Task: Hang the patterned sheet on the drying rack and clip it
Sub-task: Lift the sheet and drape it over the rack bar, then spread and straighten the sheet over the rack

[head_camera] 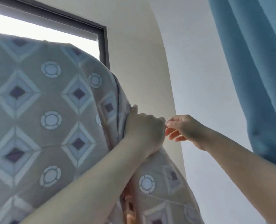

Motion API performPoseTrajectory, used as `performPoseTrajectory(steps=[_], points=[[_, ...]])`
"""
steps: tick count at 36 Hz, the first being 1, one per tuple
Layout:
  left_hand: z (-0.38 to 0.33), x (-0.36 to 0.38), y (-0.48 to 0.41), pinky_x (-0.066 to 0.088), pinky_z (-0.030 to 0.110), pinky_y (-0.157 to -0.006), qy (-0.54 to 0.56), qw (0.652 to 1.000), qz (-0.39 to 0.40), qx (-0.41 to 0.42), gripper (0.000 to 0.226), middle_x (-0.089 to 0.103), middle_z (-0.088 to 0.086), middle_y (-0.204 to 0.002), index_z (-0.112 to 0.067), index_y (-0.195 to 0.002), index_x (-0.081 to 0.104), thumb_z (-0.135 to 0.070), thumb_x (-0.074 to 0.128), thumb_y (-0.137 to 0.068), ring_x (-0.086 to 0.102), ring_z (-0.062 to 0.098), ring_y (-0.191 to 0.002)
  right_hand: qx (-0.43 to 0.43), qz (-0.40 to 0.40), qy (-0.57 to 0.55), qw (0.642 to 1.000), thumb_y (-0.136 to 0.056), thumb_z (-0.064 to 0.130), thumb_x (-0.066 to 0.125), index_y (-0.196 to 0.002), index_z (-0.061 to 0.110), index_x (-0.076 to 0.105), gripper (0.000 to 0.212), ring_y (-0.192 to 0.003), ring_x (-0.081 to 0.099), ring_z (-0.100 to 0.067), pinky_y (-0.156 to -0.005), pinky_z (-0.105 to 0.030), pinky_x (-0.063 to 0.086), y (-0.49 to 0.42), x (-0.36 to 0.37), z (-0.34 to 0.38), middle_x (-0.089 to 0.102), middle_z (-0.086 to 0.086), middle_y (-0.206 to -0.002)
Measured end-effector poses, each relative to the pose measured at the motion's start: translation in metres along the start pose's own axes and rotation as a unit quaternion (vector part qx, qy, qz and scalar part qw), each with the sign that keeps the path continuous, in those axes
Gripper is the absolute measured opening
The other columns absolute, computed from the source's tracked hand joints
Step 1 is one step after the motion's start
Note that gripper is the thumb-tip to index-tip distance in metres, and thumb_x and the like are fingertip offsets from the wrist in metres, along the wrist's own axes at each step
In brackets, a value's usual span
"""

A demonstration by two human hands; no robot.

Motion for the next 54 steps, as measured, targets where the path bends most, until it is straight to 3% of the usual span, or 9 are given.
performPoseTrajectory(steps=[9, 29, 34, 38, 42, 43, 44, 47, 54], points=[[-0.064, 0.079, 0.021, 0.014, 0.044, -0.109, 0.118, 0.969, 0.195, -0.091, 0.026, 0.061, 0.004, -0.115, -0.019, -0.107, 0.055, -0.014, 0.034, -0.092, 0.056, 0.026, -0.11, 0.17, -0.017, -0.013, 0.985, -0.094, 0.018, 0.048, -0.079, 0.014, 0.058, 0.019, -0.063, 0.053, -0.014, -0.064, -0.025, 0.042, 0.04, 0.011, -0.095, 0.061, 0.0, -0.076], [-0.158, 0.206, 0.088, 0.007, 0.052, -0.111, 0.223, 0.929, 0.279, -0.097, 0.029, 0.059, 0.003, -0.116, -0.016, -0.119, 0.051, -0.017, 0.033, -0.096, 0.055, 0.024, -0.11, 0.228, 0.006, 0.059, 0.972, -0.09, 0.019, 0.052, -0.089, 0.019, 0.057, 0.005, -0.08, 0.053, -0.018, -0.063, -0.019, 0.041, 0.096, 0.032, -0.245, 0.057, 0.0, -0.09], [-0.17, 0.228, 0.097, 0.011, 0.036, -0.08, 0.238, 0.909, 0.328, -0.095, 0.032, 0.053, 0.009, -0.126, -0.009, -0.127, 0.044, -0.018, 0.035, -0.098, 0.048, 0.027, -0.117, 0.245, 0.038, 0.069, 0.966, -0.092, 0.02, 0.05, -0.092, 0.02, 0.057, 0.007, -0.085, 0.054, -0.018, -0.059, -0.018, 0.039, 0.105, 0.039, -0.279, 0.056, 0.001, -0.093], [-0.177, 0.24, 0.1, 0.007, 0.034, -0.08, 0.196, 0.909, 0.355, -0.092, 0.035, 0.05, 0.005, -0.131, -0.011, -0.132, 0.039, -0.019, 0.033, -0.099, 0.047, 0.02, -0.12, 0.269, 0.047, 0.07, 0.959, -0.092, 0.02, 0.049, -0.093, 0.02, 0.057, 0.007, -0.085, 0.055, -0.018, -0.058, -0.019, 0.039, 0.113, 0.041, -0.304, 0.056, 0.002, -0.093], [-0.182, 0.26, 0.112, 0.008, 0.032, -0.076, 0.161, 0.938, 0.286, -0.109, 0.028, 0.066, 0.002, -0.106, -0.015, -0.114, 0.059, -0.024, 0.058, -0.087, 0.053, 0.019, -0.079, 0.28, 0.063, 0.073, 0.955, -0.093, 0.02, 0.049, -0.1, 0.017, 0.059, 0.013, -0.082, 0.053, -0.016, -0.06, -0.017, 0.04, 0.113, 0.051, -0.325, 0.056, 0.002, -0.094], [-0.183, 0.266, 0.113, 0.0, 0.014, -0.059, 0.161, 0.945, 0.261, -0.112, 0.027, 0.068, 0.001, -0.098, -0.016, -0.107, 0.062, -0.026, 0.063, -0.082, 0.053, 0.018, -0.073, 0.281, 0.068, 0.074, 0.954, -0.093, 0.02, 0.048, -0.103, 0.016, 0.059, 0.015, -0.083, 0.053, -0.015, -0.06, -0.016, 0.04, 0.112, 0.054, -0.329, 0.056, 0.003, -0.095], [-0.185, 0.277, 0.116, 0.036, 0.032, -0.075, 0.175, 0.937, 0.282, -0.113, 0.026, 0.067, 0.001, -0.1, -0.017, -0.109, 0.06, -0.026, 0.059, -0.085, 0.058, 0.02, -0.08, 0.281, 0.073, 0.074, 0.954, -0.093, 0.02, 0.048, -0.105, 0.015, 0.059, 0.017, -0.084, 0.052, -0.014, -0.06, -0.015, 0.04, 0.111, 0.057, -0.334, 0.056, 0.003, -0.095], [-0.193, 0.308, 0.121, 0.019, 0.047, -0.108, 0.213, 0.897, 0.374, -0.1, 0.029, 0.06, 0.0, -0.115, -0.019, -0.12, 0.05, -0.026, 0.039, -0.094, 0.057, 0.023, -0.107, 0.283, 0.09, 0.076, 0.952, -0.094, 0.02, 0.047, -0.107, 0.015, 0.059, 0.019, -0.084, 0.051, -0.013, -0.059, -0.015, 0.04, 0.106, 0.066, -0.35, 0.055, 0.005, -0.095], [-0.2, 0.369, 0.103, 0.014, 0.05, -0.11, 0.211, 0.886, 0.395, -0.116, 0.033, 0.057, -0.002, -0.122, -0.023, -0.126, 0.045, -0.028, 0.036, -0.095, 0.054, 0.022, -0.114, 0.283, 0.101, 0.071, 0.951, -0.094, 0.019, 0.045, -0.11, 0.015, 0.06, 0.022, -0.087, 0.051, -0.013, -0.074, -0.021, 0.039, 0.062, 0.088, -0.393, 0.054, 0.005, -0.094]])
Point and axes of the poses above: each hand's wrist, its own y-axis away from the middle knuckle, its own x-axis out of the palm, z = x × y, the point moved 1 cm from there along -y, towards the middle knuckle
